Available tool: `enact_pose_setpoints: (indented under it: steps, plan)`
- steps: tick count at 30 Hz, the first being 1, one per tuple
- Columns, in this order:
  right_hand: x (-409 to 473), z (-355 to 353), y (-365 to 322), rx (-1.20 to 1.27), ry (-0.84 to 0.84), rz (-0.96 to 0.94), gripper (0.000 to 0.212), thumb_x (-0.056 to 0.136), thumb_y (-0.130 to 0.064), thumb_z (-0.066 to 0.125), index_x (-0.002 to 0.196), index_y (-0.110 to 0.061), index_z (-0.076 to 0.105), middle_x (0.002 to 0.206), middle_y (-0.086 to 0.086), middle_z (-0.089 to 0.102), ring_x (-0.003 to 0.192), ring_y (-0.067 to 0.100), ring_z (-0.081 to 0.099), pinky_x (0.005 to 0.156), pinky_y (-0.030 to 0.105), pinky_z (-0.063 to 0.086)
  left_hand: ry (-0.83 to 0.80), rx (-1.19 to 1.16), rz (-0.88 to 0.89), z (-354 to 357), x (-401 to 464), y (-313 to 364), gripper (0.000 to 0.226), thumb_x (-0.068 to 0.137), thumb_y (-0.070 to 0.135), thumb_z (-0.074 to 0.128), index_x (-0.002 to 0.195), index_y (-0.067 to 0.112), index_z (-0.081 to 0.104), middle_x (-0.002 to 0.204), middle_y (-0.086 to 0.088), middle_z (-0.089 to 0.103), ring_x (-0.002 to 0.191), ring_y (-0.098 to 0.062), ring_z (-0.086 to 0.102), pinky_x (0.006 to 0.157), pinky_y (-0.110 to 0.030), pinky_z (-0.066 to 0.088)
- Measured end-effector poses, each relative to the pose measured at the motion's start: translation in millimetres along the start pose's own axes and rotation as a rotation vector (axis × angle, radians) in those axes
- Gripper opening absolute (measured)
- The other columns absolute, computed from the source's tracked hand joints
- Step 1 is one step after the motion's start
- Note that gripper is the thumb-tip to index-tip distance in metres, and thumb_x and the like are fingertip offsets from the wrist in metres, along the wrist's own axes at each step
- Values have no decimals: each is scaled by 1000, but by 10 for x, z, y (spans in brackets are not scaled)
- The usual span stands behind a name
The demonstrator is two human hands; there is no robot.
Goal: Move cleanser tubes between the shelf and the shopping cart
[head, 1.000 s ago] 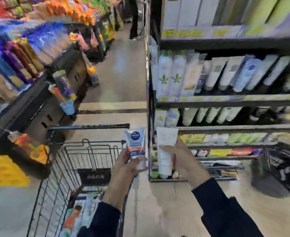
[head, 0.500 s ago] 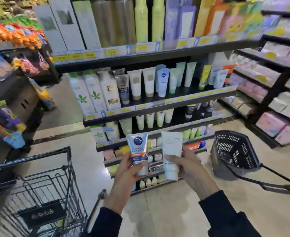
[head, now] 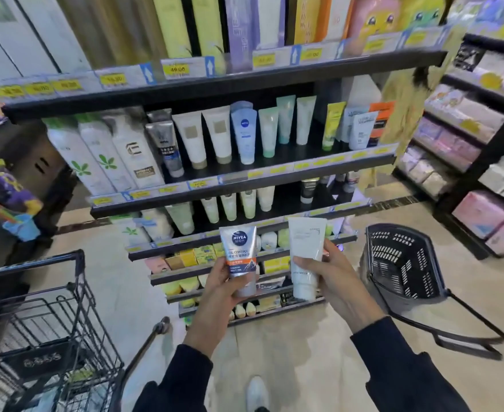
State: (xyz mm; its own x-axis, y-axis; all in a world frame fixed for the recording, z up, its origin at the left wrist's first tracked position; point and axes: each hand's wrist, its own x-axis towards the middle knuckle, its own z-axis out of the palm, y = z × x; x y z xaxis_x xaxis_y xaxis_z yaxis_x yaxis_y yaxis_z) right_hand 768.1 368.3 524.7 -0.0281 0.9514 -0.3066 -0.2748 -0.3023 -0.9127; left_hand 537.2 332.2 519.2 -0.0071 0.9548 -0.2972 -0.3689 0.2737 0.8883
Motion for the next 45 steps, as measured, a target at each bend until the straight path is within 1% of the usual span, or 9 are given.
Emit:
enact_pose_setpoints:
  steps: [6, 10, 14, 18, 22, 26, 33, 38, 45]
  plan:
    - [480, -221, -107, -96, 26, 3, 50, 80, -1, 83, 124, -20, 68, 113, 7, 77, 107, 33, 72, 86, 49, 61, -1, 23, -10, 218, 434, -158, 49, 90, -8, 65, 131, 19, 60, 127, -11, 70, 119, -38, 65, 96, -59, 56]
    - [838, -312, -187, -203, 27, 28, 51, 79, -2, 86, 121, -25, 68, 111, 1, 78, 108, 31, 72, 94, 54, 59, 36, 25, -14, 353, 726, -237, 53, 88, -6, 72, 131, 20, 58, 126, -12, 70, 121, -40, 63, 101, -59, 54]
    - [1147, -369, -237, -258, -31, 7, 47, 82, -3, 83, 119, -26, 66, 111, -5, 78, 109, 25, 72, 86, 48, 60, 97, 2, -17, 428, 962, -341, 53, 86, -5, 74, 130, 21, 58, 122, -7, 72, 120, -36, 65, 105, -62, 49]
    - [1369, -405, -190, -313, -59, -25, 51, 83, -5, 84, 123, -31, 65, 116, -8, 77, 110, 17, 71, 76, 31, 56, 122, 1, -15, 481, 1008, -464, 54, 87, -5, 73, 133, 18, 57, 127, -10, 70, 122, -37, 64, 105, -66, 48]
    - [1639, -365, -174, -378, -104, -76, 54, 82, -12, 86, 123, -37, 62, 120, -10, 74, 114, 13, 67, 88, 36, 57, 168, 13, -16, 486, 975, -553, 53, 87, -5, 74, 131, 19, 58, 126, -9, 71, 121, -38, 64, 103, -66, 49]
    - [1931, -278, -150, -426, -163, -119, 56, 84, -8, 84, 124, -38, 60, 118, -17, 71, 105, -4, 66, 84, 23, 55, 244, 9, -12, 497, 934, -658, 48, 84, -1, 77, 124, 23, 64, 122, -12, 71, 121, -44, 61, 102, -67, 49]
    - [2447, -95, -19, -519, -205, -204, 59, 84, -9, 84, 135, -23, 58, 125, -10, 69, 115, 2, 63, 91, 27, 56, 318, 27, -23, 522, 835, -796, 53, 79, 14, 81, 127, 29, 62, 124, -8, 71, 121, -37, 63, 103, -69, 47]
    - [2723, -18, 87, -563, -161, -245, 55, 85, -12, 84, 132, -24, 59, 123, -12, 69, 111, -2, 63, 96, 26, 56, 351, 10, -18, 498, 814, -890, 51, 85, 3, 76, 129, 24, 60, 122, -8, 71, 120, -37, 64, 103, -71, 46]
    - [3042, 72, 174, -608, -147, -243, 48, 82, -14, 87, 122, -19, 61, 120, -2, 71, 112, 12, 68, 100, 36, 56, 374, -21, -38, 474, 841, -911, 50, 88, -7, 71, 128, 19, 59, 119, -9, 71, 117, -38, 65, 96, -66, 53]
